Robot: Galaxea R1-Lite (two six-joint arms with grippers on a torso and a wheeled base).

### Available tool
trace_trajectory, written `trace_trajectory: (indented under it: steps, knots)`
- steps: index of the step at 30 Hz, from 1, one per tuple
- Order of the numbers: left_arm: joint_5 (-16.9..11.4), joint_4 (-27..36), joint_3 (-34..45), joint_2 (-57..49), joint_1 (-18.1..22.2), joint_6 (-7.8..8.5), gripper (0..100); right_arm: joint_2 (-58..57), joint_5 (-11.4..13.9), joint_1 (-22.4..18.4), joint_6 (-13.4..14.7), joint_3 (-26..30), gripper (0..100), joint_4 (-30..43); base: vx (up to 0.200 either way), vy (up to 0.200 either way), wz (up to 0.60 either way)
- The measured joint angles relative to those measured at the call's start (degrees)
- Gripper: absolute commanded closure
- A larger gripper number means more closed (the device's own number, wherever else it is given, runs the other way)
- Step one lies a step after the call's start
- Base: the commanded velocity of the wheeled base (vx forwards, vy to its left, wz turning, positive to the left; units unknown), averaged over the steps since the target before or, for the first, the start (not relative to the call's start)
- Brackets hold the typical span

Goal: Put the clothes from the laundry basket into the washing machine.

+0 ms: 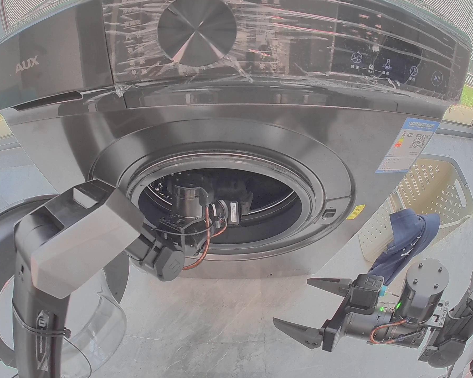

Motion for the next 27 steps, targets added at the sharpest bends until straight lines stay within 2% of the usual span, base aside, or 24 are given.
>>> trace_trajectory:
  steps: [5,9,13,15,21,24,27]
  knots:
    - [-4.4,-2.6,10.3,-5.8,-2.2,1.95,0,-0.1,0.0,0.0,0.0,0.3,0,0.0,0.0,0.0,0.0]
    - [-6.2,-4.5,17.9,-9.1,-3.9,3.45,0,-0.3,0.0,0.0,-0.1,1.0,0,0.0,0.0,0.0,0.0]
    - [-7.5,-5.9,25.9,-12.0,-5.9,3.83,0,-0.5,0.0,0.0,-0.1,2.2,0,0.0,0.0,0.0,0.0]
    - [-8.2,-7.1,29.8,-13.5,-7.1,3.69,0,-0.6,0.0,-0.1,-0.1,2.7,0,0.0,0.0,0.0,0.0]
    - [-8.9,-14.1,40.8,-18.9,-10.5,1.43,0,-1.8,-0.5,-0.5,-0.2,3.9,0,0.0,0.0,0.0,0.0]
    - [-8.6,-16.8,45.8,-22.4,-11.7,0.82,0,-3.6,-1.7,-0.7,-0.1,4.8,0,0.0,0.0,0.0,0.0]
    - [-7.5,-18.5,50.0,-26.7,-12.3,0.52,0,-6.6,-3.6,-1.0,0.0,5.8,0,0.1,-0.2,0.0,0.0]
